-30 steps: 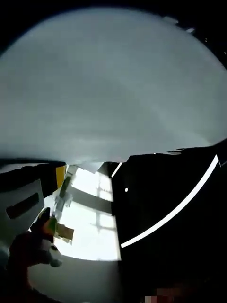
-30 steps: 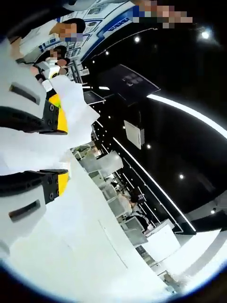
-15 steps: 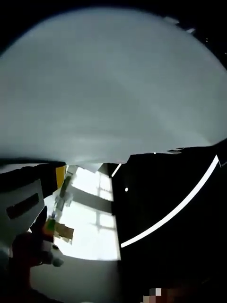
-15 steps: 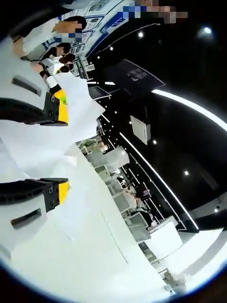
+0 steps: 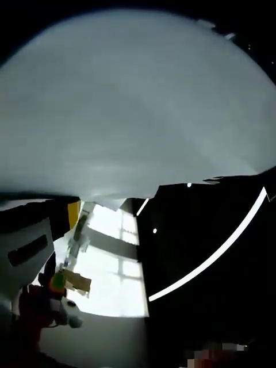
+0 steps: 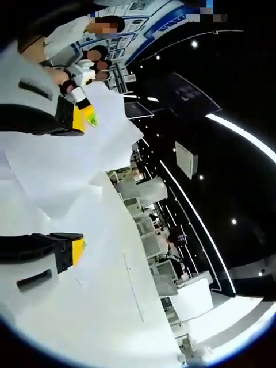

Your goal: Organize the stack of printing papers by aligning and flattening the scattered papers on the table

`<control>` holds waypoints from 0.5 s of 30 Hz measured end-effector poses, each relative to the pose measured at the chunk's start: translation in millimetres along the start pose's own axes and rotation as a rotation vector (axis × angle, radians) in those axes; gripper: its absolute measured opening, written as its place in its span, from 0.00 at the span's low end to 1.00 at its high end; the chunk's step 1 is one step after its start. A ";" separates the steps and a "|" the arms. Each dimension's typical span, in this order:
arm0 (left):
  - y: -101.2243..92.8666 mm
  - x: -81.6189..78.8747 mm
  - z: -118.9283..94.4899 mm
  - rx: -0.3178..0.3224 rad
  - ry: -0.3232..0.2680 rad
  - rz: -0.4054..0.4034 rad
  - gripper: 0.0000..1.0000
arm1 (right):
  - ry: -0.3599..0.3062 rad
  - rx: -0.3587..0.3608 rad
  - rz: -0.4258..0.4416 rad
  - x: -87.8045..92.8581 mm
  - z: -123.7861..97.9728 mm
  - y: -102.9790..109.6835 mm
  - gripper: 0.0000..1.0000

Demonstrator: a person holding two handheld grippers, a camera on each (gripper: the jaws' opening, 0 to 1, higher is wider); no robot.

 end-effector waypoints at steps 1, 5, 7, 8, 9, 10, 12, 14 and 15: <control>0.1 -0.1 0.0 -0.001 0.000 0.001 0.06 | 0.005 0.007 0.000 0.4 -0.1 -1.0 0.75; 0.3 0.1 0.1 -0.001 0.000 0.002 0.06 | 0.020 0.015 -0.004 1.8 -0.1 -3.6 0.83; 0.4 0.3 0.3 0.000 0.002 0.005 0.06 | 0.015 0.019 -0.015 -0.2 -1.5 -4.4 0.84; 0.4 0.5 0.4 0.001 0.002 0.006 0.07 | 0.013 0.021 -0.021 -1.1 -2.2 -4.7 0.84; 0.4 0.6 0.5 0.001 0.003 0.008 0.07 | 0.010 0.023 -0.026 -2.1 -2.8 -5.1 0.84; 0.4 1.0 0.7 0.002 0.006 0.009 0.07 | 0.005 0.023 -0.030 -3.9 -3.3 -5.7 0.84; 0.0 1.2 0.7 0.002 0.006 0.011 0.07 | 0.008 0.016 -0.035 -5.3 -2.9 -7.0 0.86; -0.1 1.2 0.7 0.002 0.006 0.011 0.07 | 0.012 0.009 -0.041 -7.0 -3.5 -6.0 0.89; -0.2 1.0 0.7 0.003 0.004 0.008 0.07 | 0.016 0.004 -0.043 -7.5 -3.9 -5.2 0.90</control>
Point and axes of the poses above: the point that each gripper's makers call its tool centre point, and the gripper's own axes: z roughly forward along the fingers, y roughly to its left, x roughly out of its underside, the point moved 5 cm from there along -z, roughly backward along the fingers, and after that the axes turned 10 degrees about -z, right-handed, at the moved point
